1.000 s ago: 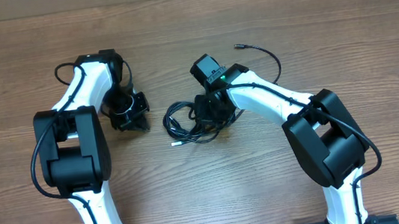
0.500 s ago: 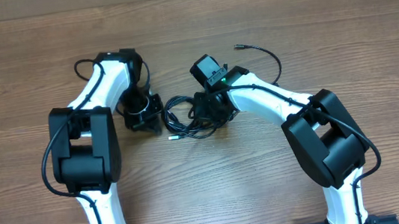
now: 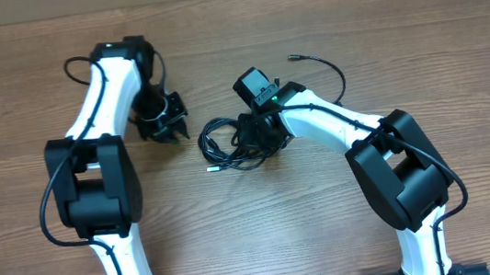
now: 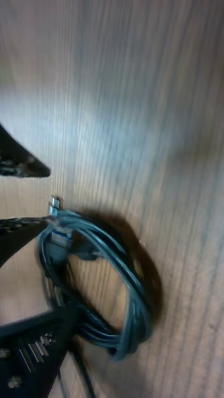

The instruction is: Untangle cables

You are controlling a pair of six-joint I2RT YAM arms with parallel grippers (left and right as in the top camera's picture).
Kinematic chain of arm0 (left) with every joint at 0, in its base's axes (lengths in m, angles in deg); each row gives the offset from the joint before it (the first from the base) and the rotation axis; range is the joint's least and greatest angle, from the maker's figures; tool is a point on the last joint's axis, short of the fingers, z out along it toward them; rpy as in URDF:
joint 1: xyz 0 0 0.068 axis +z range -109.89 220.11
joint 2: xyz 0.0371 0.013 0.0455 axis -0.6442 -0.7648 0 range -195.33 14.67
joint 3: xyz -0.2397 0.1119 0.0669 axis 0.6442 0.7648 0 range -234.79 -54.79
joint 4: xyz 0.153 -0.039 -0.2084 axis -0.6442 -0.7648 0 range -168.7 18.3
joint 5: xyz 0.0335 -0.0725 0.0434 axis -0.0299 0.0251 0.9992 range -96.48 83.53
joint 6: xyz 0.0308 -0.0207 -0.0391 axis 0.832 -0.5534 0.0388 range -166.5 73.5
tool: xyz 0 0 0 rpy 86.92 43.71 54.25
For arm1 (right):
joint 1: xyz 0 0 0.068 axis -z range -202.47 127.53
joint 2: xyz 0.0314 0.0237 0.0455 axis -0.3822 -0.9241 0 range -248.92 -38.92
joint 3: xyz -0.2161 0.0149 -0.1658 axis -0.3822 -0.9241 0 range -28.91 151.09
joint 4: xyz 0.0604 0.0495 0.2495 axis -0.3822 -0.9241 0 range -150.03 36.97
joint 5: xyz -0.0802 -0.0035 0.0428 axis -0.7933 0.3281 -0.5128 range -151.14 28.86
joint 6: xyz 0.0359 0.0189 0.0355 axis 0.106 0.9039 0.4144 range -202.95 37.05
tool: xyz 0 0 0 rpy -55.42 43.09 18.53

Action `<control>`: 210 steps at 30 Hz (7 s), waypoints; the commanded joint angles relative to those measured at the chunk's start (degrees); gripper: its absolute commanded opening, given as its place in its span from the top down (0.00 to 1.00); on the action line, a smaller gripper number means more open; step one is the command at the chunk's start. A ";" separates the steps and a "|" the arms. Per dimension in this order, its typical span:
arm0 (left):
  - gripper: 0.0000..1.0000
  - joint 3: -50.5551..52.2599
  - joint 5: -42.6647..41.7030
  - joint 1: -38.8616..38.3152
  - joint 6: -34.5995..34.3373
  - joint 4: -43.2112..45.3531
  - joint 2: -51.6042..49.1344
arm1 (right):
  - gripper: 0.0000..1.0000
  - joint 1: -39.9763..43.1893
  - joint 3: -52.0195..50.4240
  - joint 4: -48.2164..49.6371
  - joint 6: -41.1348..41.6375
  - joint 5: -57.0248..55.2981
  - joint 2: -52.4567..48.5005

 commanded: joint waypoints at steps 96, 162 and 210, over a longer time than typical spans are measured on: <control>0.92 14.67 -12.09 0.20 8.15 18.82 -0.20 | 0.83 -3.17 -1.33 2.62 -0.98 -6.32 -2.64; 0.53 14.36 -6.54 -7.45 10.36 21.27 -0.20 | 0.46 12.31 29.00 -35.69 -31.76 0.76 -13.31; 0.53 7.87 0.37 -2.60 14.84 14.97 -0.20 | 0.35 2.10 32.98 -33.97 -31.76 -5.49 -13.29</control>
